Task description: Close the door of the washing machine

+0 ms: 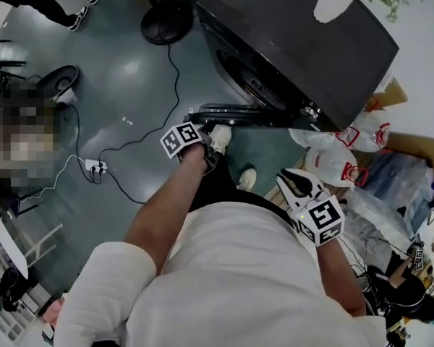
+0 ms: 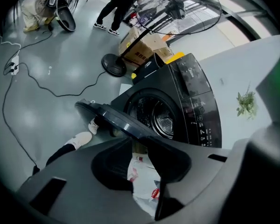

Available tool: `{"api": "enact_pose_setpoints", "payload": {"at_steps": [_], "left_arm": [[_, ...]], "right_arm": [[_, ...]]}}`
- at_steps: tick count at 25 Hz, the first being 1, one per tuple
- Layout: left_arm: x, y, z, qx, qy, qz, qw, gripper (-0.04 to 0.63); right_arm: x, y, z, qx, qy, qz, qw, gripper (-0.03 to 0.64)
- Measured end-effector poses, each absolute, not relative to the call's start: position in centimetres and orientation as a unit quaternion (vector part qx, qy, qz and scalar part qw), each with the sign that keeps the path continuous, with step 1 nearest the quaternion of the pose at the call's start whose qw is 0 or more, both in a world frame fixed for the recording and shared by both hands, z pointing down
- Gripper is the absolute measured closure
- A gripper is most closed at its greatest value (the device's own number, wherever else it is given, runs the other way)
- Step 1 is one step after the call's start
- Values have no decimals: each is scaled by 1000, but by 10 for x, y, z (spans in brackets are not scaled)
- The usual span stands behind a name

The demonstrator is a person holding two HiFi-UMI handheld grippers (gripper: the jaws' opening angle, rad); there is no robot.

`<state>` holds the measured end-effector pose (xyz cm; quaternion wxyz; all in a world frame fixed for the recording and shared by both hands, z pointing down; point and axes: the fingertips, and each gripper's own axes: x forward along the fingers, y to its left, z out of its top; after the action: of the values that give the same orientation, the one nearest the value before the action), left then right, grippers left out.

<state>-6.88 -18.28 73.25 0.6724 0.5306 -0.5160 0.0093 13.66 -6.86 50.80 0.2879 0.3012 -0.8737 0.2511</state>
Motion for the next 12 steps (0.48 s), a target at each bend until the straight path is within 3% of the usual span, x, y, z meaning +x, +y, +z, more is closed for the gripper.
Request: {"api": "enact_pose_setpoints", "payload": {"at_steps": [12], "left_arm": [[-62,-257,731,574,-487,77,653,483]], "right_arm": [[136,-113,499,358,-853,262,275,557]]}}
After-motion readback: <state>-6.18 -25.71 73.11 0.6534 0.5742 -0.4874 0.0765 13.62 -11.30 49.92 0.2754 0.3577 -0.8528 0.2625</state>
